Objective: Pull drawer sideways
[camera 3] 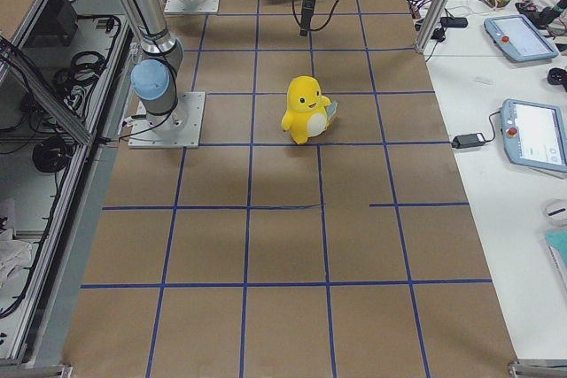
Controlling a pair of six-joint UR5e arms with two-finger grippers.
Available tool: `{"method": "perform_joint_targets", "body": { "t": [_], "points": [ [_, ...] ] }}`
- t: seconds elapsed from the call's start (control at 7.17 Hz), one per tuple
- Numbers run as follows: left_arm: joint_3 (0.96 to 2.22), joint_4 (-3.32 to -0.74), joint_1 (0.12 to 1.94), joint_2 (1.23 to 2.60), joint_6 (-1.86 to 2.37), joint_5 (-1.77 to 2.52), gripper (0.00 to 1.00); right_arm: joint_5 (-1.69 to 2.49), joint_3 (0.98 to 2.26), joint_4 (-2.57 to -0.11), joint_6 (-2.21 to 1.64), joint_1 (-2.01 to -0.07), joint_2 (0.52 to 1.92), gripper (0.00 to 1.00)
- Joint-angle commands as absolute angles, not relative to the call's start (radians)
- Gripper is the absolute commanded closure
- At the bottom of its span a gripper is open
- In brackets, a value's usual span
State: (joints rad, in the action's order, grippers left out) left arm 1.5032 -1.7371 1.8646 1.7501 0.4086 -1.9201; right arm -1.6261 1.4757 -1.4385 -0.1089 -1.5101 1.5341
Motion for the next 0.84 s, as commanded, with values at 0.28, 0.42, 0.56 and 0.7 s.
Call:
{"method": "perform_joint_targets", "body": {
  "t": [0.28,0.42,0.56,0.7],
  "points": [
    [1.516,-1.732,1.677,1.569,0.052,-1.665,0.0,-1.626,1.476,-1.437,-0.109,-1.511,1.534,0.0],
    [1.514,-1.715,1.628,1.562,0.037,-1.622,0.0,-1.626,1.476,-1.437,-0.109,-1.511,1.534,0.0],
    [1.516,-1.633,1.614,1.571,0.037,-1.612,0.0,-1.626,1.476,-1.439,-0.109,-1.511,1.534,0.0],
    [1.517,-1.628,1.614,1.577,0.034,-1.614,0.0,-1.626,1.476,-1.439,-0.109,-1.509,1.534,0.0]
  ]
}}
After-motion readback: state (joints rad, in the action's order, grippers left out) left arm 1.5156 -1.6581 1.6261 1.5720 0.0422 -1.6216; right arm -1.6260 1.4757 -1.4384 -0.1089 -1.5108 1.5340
